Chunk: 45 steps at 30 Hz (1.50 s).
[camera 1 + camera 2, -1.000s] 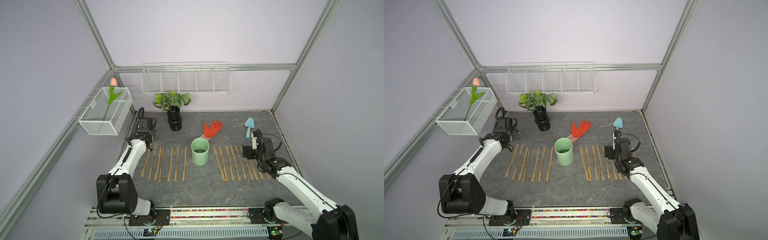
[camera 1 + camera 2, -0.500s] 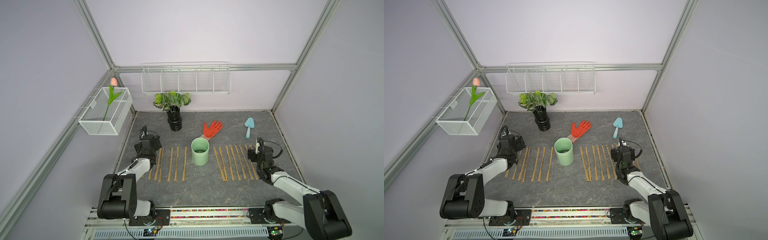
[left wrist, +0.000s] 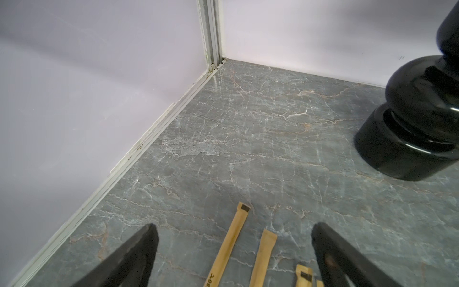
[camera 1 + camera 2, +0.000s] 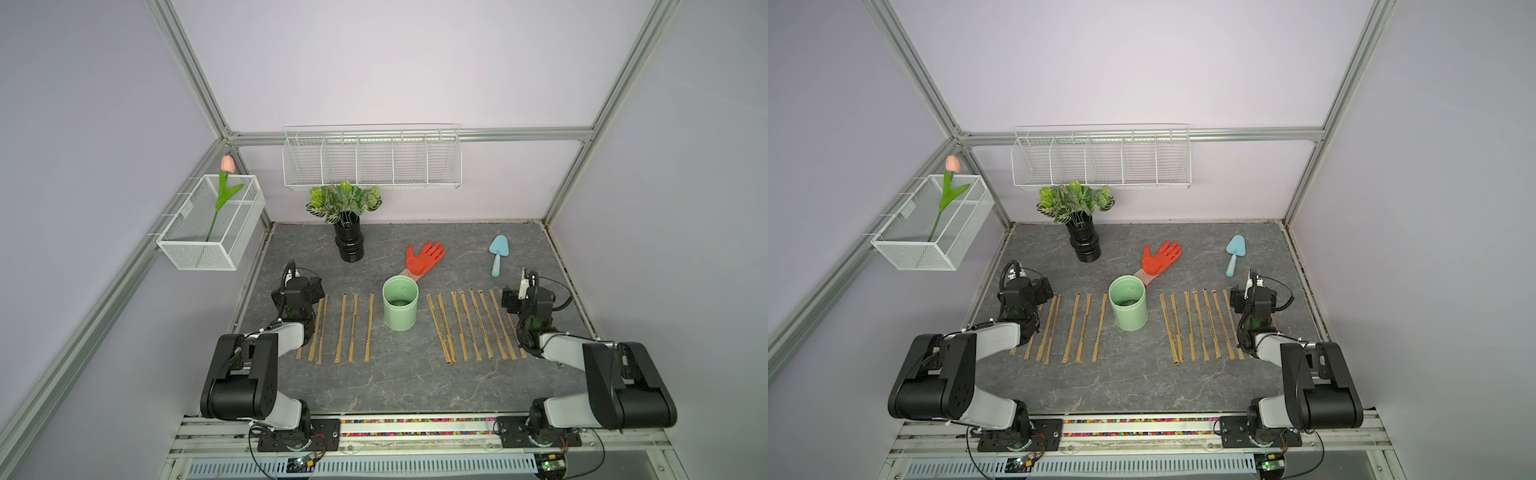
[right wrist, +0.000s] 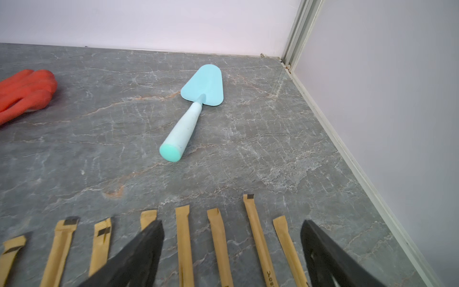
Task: Take the straws out of the storage container
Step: Reset both arms
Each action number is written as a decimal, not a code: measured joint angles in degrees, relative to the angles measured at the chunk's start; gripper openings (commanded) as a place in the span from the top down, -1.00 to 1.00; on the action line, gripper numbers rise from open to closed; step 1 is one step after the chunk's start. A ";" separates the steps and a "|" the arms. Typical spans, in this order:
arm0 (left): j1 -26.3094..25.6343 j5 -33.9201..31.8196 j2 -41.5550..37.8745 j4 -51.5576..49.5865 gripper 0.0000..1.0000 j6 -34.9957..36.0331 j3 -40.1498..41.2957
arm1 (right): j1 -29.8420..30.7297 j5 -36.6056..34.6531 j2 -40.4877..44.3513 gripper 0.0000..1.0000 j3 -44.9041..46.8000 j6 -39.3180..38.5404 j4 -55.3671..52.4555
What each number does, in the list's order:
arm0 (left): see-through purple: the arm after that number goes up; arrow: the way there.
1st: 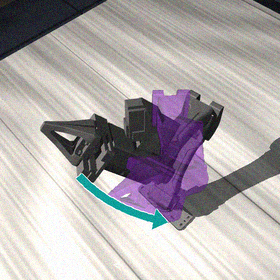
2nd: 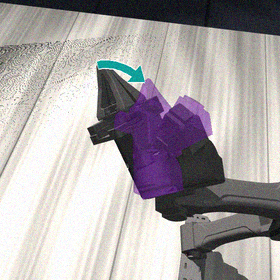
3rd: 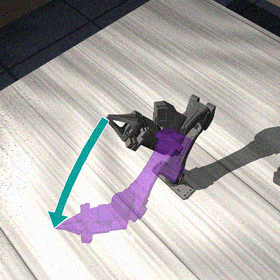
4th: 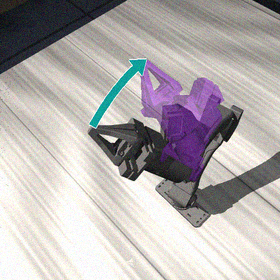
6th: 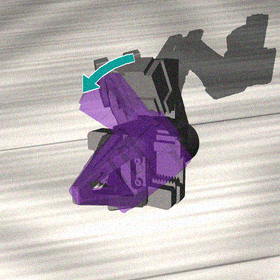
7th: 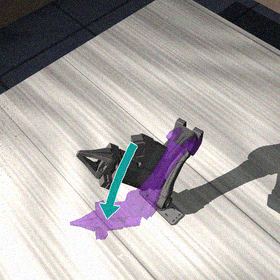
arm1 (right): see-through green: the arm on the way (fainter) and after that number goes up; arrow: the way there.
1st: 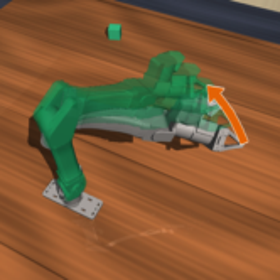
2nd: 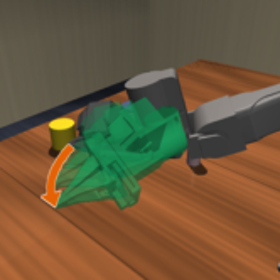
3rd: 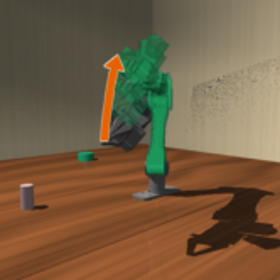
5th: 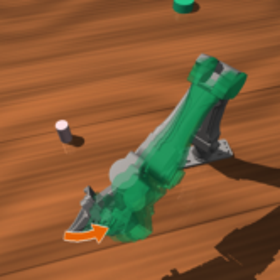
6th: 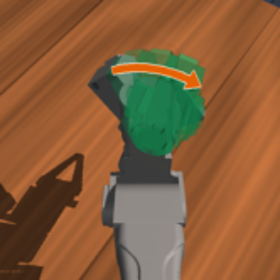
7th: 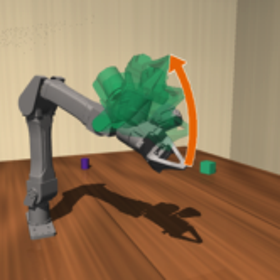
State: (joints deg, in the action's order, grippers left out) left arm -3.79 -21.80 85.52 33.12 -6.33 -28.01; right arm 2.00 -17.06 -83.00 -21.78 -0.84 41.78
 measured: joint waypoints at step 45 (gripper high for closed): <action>0.00 2.78 0.22 9.90 -0.98 1.51 3.02 | -0.79 3.96 -4.46 -0.78 0.20 0.42 7.87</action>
